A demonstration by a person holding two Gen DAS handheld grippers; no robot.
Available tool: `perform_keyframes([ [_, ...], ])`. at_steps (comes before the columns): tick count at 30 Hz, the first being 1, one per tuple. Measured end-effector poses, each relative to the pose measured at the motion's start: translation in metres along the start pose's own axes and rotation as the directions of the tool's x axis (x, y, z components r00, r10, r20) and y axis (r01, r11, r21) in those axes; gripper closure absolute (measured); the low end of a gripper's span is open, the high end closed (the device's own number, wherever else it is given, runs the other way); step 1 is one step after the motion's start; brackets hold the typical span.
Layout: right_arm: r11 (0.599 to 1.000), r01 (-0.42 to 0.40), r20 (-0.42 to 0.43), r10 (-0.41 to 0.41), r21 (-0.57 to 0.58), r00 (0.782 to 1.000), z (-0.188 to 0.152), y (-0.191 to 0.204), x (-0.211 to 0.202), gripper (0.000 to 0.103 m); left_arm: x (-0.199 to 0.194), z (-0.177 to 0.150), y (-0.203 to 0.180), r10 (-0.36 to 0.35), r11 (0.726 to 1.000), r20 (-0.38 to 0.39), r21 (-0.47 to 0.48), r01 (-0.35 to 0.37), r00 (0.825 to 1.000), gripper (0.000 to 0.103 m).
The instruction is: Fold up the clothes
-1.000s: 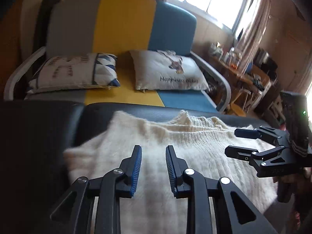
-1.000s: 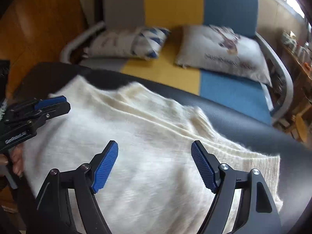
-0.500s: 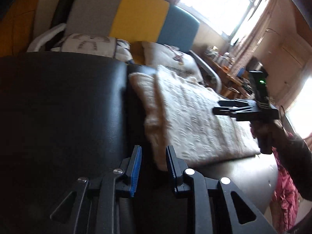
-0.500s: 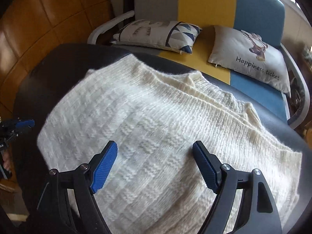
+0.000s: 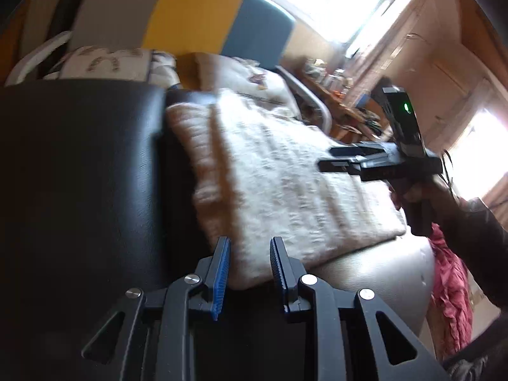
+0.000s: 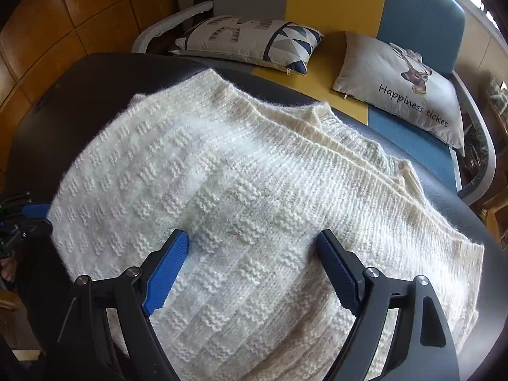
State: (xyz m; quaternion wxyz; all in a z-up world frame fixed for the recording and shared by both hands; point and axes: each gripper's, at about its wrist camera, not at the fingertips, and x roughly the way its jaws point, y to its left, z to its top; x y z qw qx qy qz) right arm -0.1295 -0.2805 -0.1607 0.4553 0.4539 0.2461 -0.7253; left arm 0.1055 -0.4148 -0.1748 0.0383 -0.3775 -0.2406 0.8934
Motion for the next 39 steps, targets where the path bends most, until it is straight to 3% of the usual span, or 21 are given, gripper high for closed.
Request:
perform_keyframes([
  [2,0.997,-0.075,0.031,0.076,-0.009,0.997,0.01,0.009,-0.012,0.018,0.005,0.002,-0.006,-0.033,0.999,-0.019,0.042,0.034,0.999,0.078],
  [7,0.99,-0.113,0.027,0.116,-0.084,0.993,0.029,0.039,-0.015,0.019,0.018,-0.001,-0.005,-0.054,0.995,-0.073,0.075,0.06,0.996,0.078],
  [10,0.988,-0.119,0.001,0.119,-0.101,0.993,0.035,0.05,-0.005,0.039,0.014,-0.004,0.001,-0.058,0.995,-0.074,0.073,0.064,0.996,0.092],
  [12,0.987,-0.102,-0.002,0.103,-0.126,0.995,0.043,0.058,-0.001,0.063,0.014,-0.008,0.005,-0.057,0.995,-0.075,0.074,0.062,0.996,0.094],
  [13,0.986,-0.097,-0.002,0.097,-0.135,0.995,0.049,0.062,0.002,0.065,0.014,-0.01,0.007,-0.062,0.996,-0.07,0.065,0.067,0.996,0.096],
  [17,0.984,-0.094,0.0,0.095,-0.148,0.995,0.075,0.071,0.017,0.066,0.01,-0.013,0.007,-0.067,0.995,-0.057,0.07,0.071,0.996,0.097],
  [22,0.988,-0.04,-0.041,0.034,-0.15,0.999,0.096,0.072,0.052,0.066,0.008,-0.019,0.005,-0.061,0.995,-0.059,0.078,0.066,0.996,0.098],
  [32,0.988,-0.148,-0.045,0.146,-0.053,0.988,0.087,0.046,0.077,0.067,0.004,-0.027,0.0,-0.056,0.993,-0.07,0.097,0.062,0.996,0.099],
  [37,0.988,-0.149,-0.016,0.149,-0.049,0.989,0.081,0.047,0.076,0.067,-0.006,-0.034,-0.002,-0.05,0.994,-0.063,0.098,0.056,0.997,0.099],
  [39,0.988,-0.147,-0.013,0.146,-0.049,0.989,0.081,0.048,0.076,0.067,-0.011,-0.033,0.0,-0.015,0.995,-0.05,0.102,0.02,0.999,0.099],
])
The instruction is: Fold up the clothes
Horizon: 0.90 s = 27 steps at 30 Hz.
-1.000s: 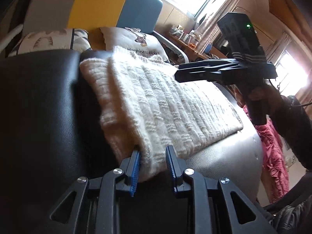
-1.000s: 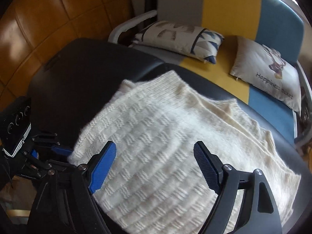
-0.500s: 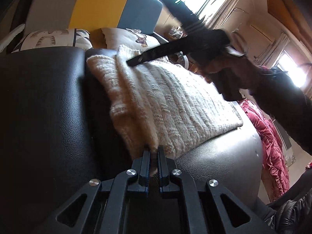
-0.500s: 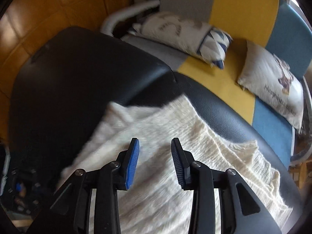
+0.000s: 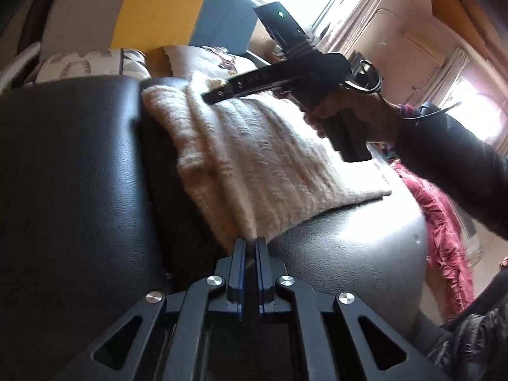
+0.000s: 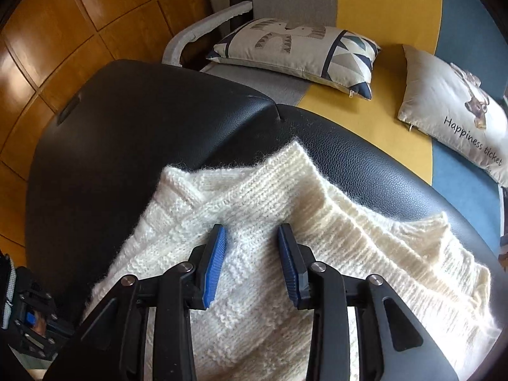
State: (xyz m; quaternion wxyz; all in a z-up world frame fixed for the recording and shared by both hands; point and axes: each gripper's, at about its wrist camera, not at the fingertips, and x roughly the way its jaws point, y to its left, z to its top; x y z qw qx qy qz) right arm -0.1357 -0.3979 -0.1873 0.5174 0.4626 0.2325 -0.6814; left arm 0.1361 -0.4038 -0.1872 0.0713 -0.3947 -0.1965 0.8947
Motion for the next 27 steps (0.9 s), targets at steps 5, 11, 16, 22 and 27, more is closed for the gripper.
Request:
perform_keyframes([
  [5,1.0,0.007,0.006,-0.007,-0.001,1.0,-0.001,0.001,0.0,0.066,-0.009,0.01,0.004,0.006,1.0,0.034,-0.002,-0.006,0.999,0.084],
  [11,1.0,0.014,0.013,-0.014,-0.003,1.0,-0.002,0.002,0.0,0.066,0.001,0.034,0.015,-0.062,0.998,0.042,-0.024,0.064,0.997,0.078],
  [16,1.0,0.009,0.019,-0.009,-0.015,1.0,-0.003,0.001,0.001,0.066,0.029,0.038,0.008,-0.098,0.995,-0.054,0.018,0.099,0.994,0.078],
  [22,1.0,-0.002,0.035,0.003,-0.026,0.999,-0.005,0.0,0.001,0.066,0.024,0.025,0.005,-0.108,0.993,-0.07,0.039,0.111,0.992,0.098],
  [27,1.0,0.0,0.038,0.0,-0.018,0.999,-0.005,0.001,-0.001,0.066,0.019,0.024,0.002,-0.081,0.996,-0.073,0.038,0.084,0.994,0.098],
])
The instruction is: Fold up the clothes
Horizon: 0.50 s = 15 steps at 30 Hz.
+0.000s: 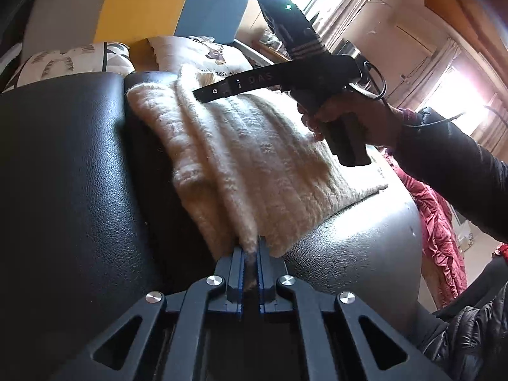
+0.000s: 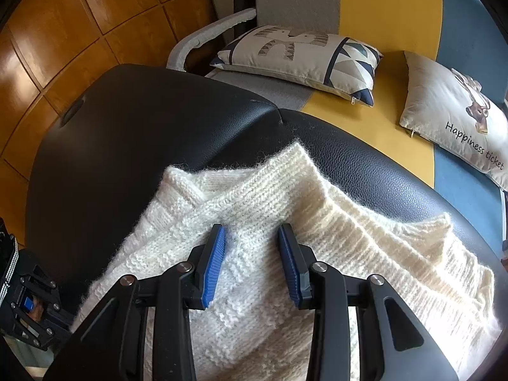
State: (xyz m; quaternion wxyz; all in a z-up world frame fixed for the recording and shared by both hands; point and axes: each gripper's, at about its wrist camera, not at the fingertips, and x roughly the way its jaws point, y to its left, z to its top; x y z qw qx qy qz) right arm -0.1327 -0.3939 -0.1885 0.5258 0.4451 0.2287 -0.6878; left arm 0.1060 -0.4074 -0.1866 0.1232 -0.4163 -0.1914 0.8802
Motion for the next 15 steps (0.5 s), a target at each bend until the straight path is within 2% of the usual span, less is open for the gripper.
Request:
perform_keyframes([
  [3,1.0,-0.003,-0.002,0.003,0.016,1.0,0.001,0.0,-0.004,0.064,-0.005,0.003,-0.004,0.05,0.999,0.003,-0.019,-0.05,0.999,0.096],
  [4,0.999,-0.009,-0.005,0.009,0.033,1.0,0.001,0.0,-0.008,0.064,-0.008,0.004,-0.005,0.066,0.998,0.005,-0.024,-0.066,0.998,0.09],
  [6,1.0,-0.001,0.02,0.0,0.024,1.0,-0.002,0.006,-0.026,0.064,-0.018,0.005,-0.008,0.081,0.996,0.011,-0.028,-0.081,0.997,0.087],
  [10,1.0,0.003,0.007,-0.003,-0.005,1.0,-0.035,0.011,-0.045,0.064,-0.042,0.008,-0.016,0.125,0.992,0.059,-0.035,-0.123,0.99,0.085],
  [13,1.0,0.005,-0.004,-0.005,-0.027,1.0,-0.061,0.015,-0.058,0.064,-0.055,0.018,-0.02,0.087,0.994,0.135,-0.075,-0.077,0.987,0.085],
  [15,0.999,0.006,-0.012,-0.007,-0.042,1.0,-0.078,0.017,-0.067,0.064,-0.054,0.025,-0.025,0.088,0.993,0.171,-0.088,-0.074,0.981,0.085],
])
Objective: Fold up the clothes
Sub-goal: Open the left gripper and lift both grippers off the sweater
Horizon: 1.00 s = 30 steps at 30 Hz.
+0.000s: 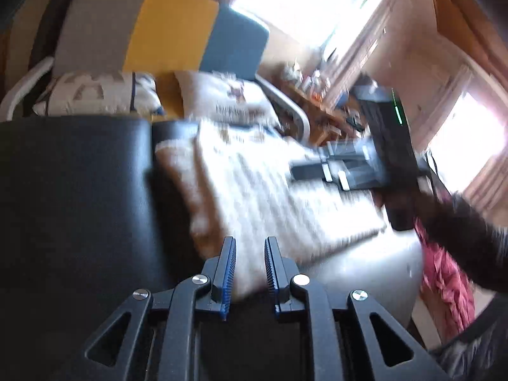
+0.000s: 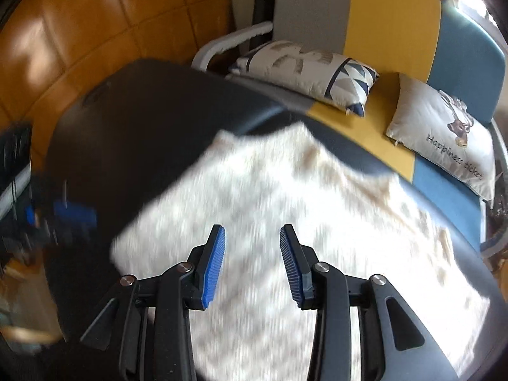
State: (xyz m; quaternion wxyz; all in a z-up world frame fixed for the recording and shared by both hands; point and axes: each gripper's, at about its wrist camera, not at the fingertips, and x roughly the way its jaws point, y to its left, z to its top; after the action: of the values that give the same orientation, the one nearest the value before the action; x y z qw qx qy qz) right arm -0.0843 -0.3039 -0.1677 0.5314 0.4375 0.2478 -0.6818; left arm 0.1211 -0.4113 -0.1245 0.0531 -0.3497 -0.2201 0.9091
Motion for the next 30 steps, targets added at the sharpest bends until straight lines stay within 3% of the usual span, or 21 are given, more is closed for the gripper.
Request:
perform_keyframes([
  [4,1.0,0.002,-0.016,-0.003,-0.03,1.0,-0.035,0.006,-0.017,0.064,0.029,0.006,-0.015,-0.004,1.0,-0.033,0.017,0.004,0.999,0.085],
  [7,0.999,0.004,-0.028,-0.005,-0.052,1.0,-0.06,0.011,-0.031,0.064,0.061,-0.004,-0.022,0.116,0.99,-0.113,0.089,-0.106,0.987,0.085],
  [9,0.998,0.031,-0.092,-0.036,-0.061,0.995,-0.08,0.008,-0.019,0.064,0.078,-0.018,-0.018,0.161,0.984,-0.189,0.107,-0.143,0.969,0.086],
  [11,0.997,0.015,-0.045,-0.019,-0.073,0.999,-0.093,0.004,-0.023,0.065,0.074,-0.025,-0.021,0.163,0.981,-0.151,0.132,-0.144,0.975,0.086],
  [15,0.999,-0.013,-0.033,0.011,-0.047,0.999,-0.097,-0.005,-0.028,0.066,0.062,-0.022,-0.027,0.173,0.981,-0.137,0.115,-0.158,0.975,0.088],
  [18,0.999,-0.044,-0.036,0.044,0.01,0.998,-0.091,-0.008,-0.039,0.066,0.048,-0.013,-0.043,0.105,0.987,-0.076,0.132,-0.094,0.992,0.088],
  [21,1.0,-0.01,0.022,0.01,0.024,1.0,-0.091,-0.01,-0.061,0.064,0.053,-0.005,-0.066,0.088,0.98,-0.068,0.186,-0.074,0.994,0.088],
  [23,0.999,0.029,0.026,-0.03,0.041,0.999,-0.095,-0.014,-0.069,0.064,0.071,-0.006,-0.075,0.103,0.975,-0.118,0.211,-0.077,0.988,0.088],
  [26,0.991,0.091,-0.031,-0.089,0.1,0.996,-0.113,-0.027,-0.064,0.064,0.097,-0.027,-0.072,0.198,0.96,-0.217,0.238,-0.145,0.956,0.088],
  [27,0.987,0.111,-0.056,-0.105,0.118,0.993,-0.121,-0.032,-0.061,0.064,0.097,-0.032,-0.069,0.197,0.962,-0.207,0.228,-0.149,0.958,0.088],
  [28,0.985,0.119,-0.042,-0.114,0.127,0.993,-0.127,-0.034,-0.06,0.064,0.093,-0.035,-0.065,0.171,0.972,-0.168,0.192,-0.138,0.971,0.087],
  [30,0.981,0.135,-0.013,-0.134,0.141,0.991,-0.135,-0.037,-0.06,0.064,0.085,-0.032,-0.056,0.135,0.988,-0.166,0.099,-0.12,0.977,0.087],
])
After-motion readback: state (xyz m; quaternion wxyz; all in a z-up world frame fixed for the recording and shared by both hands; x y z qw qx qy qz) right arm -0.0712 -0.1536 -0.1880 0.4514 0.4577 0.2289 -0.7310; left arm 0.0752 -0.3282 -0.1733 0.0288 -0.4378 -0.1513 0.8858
